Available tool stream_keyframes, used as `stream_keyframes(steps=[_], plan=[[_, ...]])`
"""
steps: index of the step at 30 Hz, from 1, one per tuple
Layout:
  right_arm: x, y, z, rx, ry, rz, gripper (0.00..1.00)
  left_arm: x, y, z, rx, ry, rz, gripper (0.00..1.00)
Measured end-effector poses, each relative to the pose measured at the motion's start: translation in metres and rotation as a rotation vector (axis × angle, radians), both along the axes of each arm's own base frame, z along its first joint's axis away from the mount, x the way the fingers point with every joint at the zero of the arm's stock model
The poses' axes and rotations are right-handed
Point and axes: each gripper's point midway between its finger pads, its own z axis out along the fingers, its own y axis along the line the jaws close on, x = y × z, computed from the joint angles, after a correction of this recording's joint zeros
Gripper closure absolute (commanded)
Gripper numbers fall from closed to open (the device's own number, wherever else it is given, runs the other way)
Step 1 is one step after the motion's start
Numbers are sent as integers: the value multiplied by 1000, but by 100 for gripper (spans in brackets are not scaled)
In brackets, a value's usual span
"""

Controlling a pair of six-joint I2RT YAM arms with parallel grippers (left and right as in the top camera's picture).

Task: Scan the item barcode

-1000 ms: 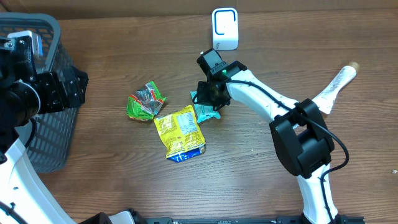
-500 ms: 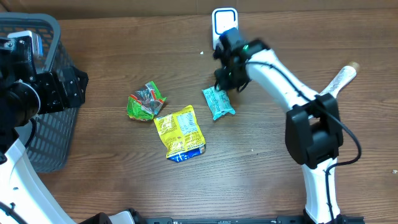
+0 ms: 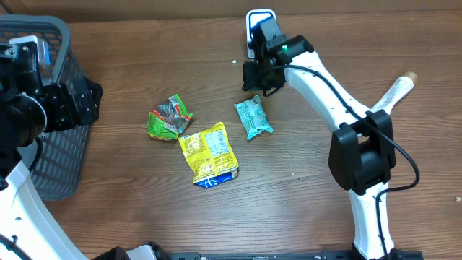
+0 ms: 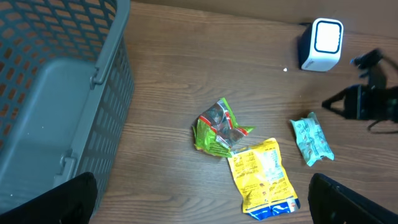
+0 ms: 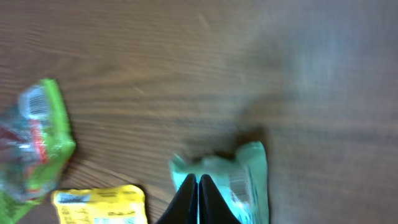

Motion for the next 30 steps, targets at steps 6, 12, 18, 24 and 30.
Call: stream_keyframes(steps=[6,12,18,24,30], plan=[[-26,-12,-48,-42,158,-116,96,0,0,0,0,0,0,0],[-25,-8,-61,-24,138,-142,96,0,0,0,0,0,0,0],[-23,-7,-57,-28,111,-79,63,0,0,0,0,0,0,0],[-28,-13,-5,-28,146,8,21,0,0,0,0,0,0,0],[-43,-26,60,35,192,7,20,0,0,0,0,0,0,0]])
